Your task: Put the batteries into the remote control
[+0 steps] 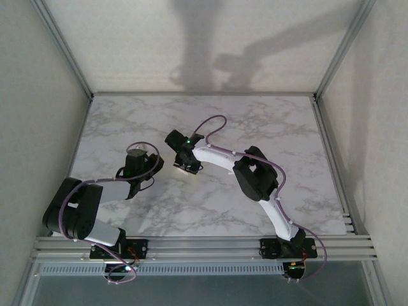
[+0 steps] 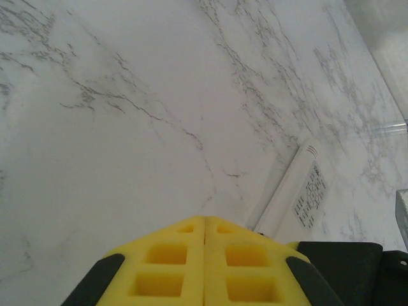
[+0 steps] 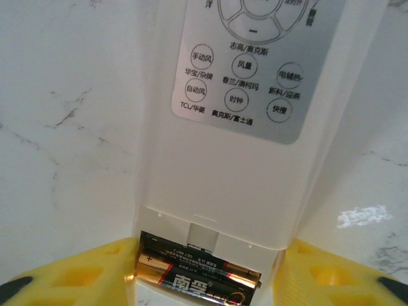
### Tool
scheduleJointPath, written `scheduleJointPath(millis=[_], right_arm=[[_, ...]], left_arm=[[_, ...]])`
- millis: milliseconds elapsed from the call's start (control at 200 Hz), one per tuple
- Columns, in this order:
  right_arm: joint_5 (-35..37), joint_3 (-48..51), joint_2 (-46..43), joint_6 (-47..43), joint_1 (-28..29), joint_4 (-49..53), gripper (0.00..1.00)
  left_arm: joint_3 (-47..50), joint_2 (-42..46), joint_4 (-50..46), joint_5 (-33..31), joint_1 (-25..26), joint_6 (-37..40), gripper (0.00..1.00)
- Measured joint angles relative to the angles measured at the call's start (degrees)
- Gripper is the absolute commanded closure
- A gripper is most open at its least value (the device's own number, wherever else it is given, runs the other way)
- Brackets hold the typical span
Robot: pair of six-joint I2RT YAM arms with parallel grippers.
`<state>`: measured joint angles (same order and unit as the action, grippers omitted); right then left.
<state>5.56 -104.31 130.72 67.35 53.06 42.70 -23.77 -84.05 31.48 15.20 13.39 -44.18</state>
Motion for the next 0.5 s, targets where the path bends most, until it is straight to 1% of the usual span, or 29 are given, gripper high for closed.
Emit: scheduleJointPath(millis=[90, 165, 360, 501], right_arm=[[-0.17, -0.04, 0.04, -0.33, -0.07, 0.13, 0.47], [-0.17, 0.35, -0.13, -0.42, -0.07, -0.35, 0.45], [-0.17, 4.66, -2.36, -1.51, -0.11, -5.11, 0.36], [-0.26, 6.82, -3.54, -2.93, -0.20, -7.72, 0.33]], left_arm=[[0.00, 0.00, 0.00, 0.00, 0.00, 0.00, 0.94], [0.00, 0.00, 0.00, 0.00, 0.00, 0.00, 0.94], [0.00, 0.00, 0.00, 0.02, 0.00, 0.00, 0.94], [0.00, 0.00, 0.00, 0.02, 0.00, 0.00, 0.94]])
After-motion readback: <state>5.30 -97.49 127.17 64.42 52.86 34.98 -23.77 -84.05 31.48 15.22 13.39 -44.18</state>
